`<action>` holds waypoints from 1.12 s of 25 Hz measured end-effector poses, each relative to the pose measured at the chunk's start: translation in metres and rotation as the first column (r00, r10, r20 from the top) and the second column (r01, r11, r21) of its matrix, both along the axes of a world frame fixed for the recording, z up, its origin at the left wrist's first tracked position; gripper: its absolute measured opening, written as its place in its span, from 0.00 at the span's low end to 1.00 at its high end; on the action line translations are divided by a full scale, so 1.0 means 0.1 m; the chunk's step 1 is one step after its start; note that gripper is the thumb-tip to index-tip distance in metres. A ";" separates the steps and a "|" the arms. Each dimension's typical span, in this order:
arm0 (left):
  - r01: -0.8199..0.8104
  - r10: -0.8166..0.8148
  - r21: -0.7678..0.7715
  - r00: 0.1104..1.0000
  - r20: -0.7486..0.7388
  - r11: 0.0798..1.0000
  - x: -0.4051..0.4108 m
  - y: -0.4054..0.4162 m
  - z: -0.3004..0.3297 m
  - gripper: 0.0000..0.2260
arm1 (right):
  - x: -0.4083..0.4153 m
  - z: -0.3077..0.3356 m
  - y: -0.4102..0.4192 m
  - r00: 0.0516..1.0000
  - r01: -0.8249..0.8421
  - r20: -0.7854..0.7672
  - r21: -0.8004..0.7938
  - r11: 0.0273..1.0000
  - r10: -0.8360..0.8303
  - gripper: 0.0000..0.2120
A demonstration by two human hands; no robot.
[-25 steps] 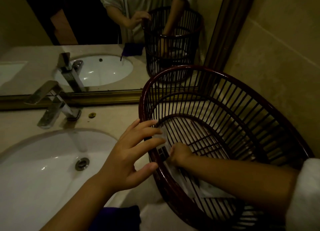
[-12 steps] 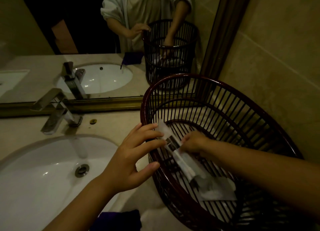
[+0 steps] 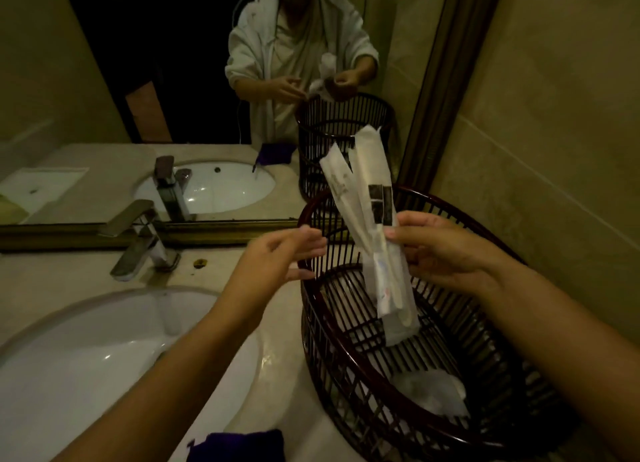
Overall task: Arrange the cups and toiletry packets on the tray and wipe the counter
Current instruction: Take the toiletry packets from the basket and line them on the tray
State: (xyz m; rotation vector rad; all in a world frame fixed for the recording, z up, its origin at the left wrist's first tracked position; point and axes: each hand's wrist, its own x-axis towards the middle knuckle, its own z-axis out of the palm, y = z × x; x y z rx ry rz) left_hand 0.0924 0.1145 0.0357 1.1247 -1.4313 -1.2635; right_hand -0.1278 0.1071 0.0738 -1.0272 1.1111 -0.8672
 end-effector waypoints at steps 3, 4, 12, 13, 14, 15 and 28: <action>0.216 -0.136 0.239 0.941 -0.311 0.947 -0.04 -0.06 0.23 0.18 | 0.15 0.18 0.12 0.995 -0.030 0.096 -0.046 0.999 0.034 0.09; 0.227 -0.137 0.234 0.927 -0.348 0.945 -0.07 -0.06 0.27 0.17 | 0.21 0.21 0.16 0.995 -0.037 0.088 -0.056 0.998 0.042 0.09; -0.083 0.108 0.111 0.966 -0.237 0.990 0.02 0.02 0.32 0.05 | 0.36 0.39 0.26 0.997 0.062 -0.028 -0.215 0.975 -0.070 0.03; -0.102 0.122 0.098 0.967 -0.224 0.990 0.03 0.03 0.33 0.05 | 0.37 0.43 0.27 0.996 0.050 -0.061 -0.247 0.968 -0.067 0.05; -0.112 0.128 0.086 0.969 -0.209 0.990 0.05 0.04 0.34 0.05 | 0.39 0.47 0.28 0.992 0.037 -0.109 -0.280 0.959 -0.070 0.07; -0.113 0.126 0.076 0.973 -0.193 0.991 0.07 0.04 0.35 0.05 | 0.42 0.50 0.29 0.986 0.030 -0.148 -0.309 0.951 -0.079 0.07; 0.129 -0.122 0.019 0.967 -0.221 0.991 0.08 0.12 0.37 0.09 | 0.71 0.29 0.23 0.951 0.179 -0.173 -0.368 0.912 -0.256 0.10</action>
